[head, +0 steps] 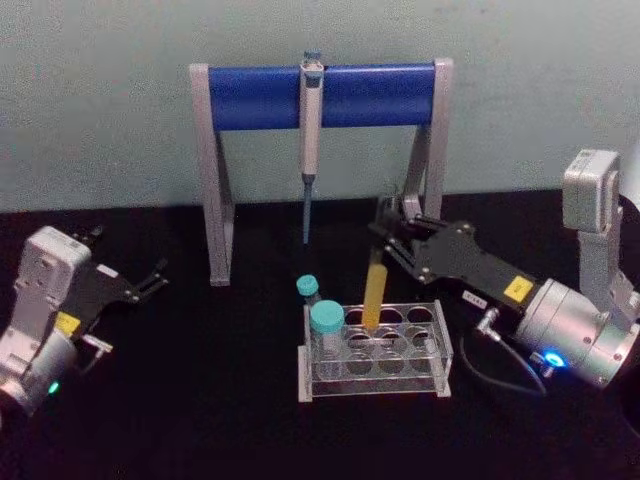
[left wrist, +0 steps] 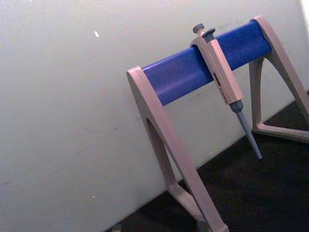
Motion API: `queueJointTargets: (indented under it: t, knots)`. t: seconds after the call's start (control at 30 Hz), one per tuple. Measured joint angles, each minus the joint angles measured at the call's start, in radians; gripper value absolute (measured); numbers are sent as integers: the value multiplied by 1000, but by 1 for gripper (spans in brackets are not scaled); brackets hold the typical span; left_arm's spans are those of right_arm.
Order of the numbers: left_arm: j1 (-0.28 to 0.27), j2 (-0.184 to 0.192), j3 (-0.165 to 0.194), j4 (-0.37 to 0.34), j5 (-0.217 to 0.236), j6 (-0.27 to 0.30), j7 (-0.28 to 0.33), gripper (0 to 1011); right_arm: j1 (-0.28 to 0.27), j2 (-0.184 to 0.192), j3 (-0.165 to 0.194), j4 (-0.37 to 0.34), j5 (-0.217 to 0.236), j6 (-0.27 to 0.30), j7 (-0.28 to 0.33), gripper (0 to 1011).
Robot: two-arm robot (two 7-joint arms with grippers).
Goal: Pick up the test tube from the test tube rack, shake it, then place it back into the test tube rack.
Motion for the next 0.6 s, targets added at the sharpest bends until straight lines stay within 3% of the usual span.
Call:
queueJointTargets:
  t: [0.6]
  knots:
    - [0, 0, 0, 0, 0, 0, 0, 1001, 10, 2, -39, 32, 14, 10, -12, 229]
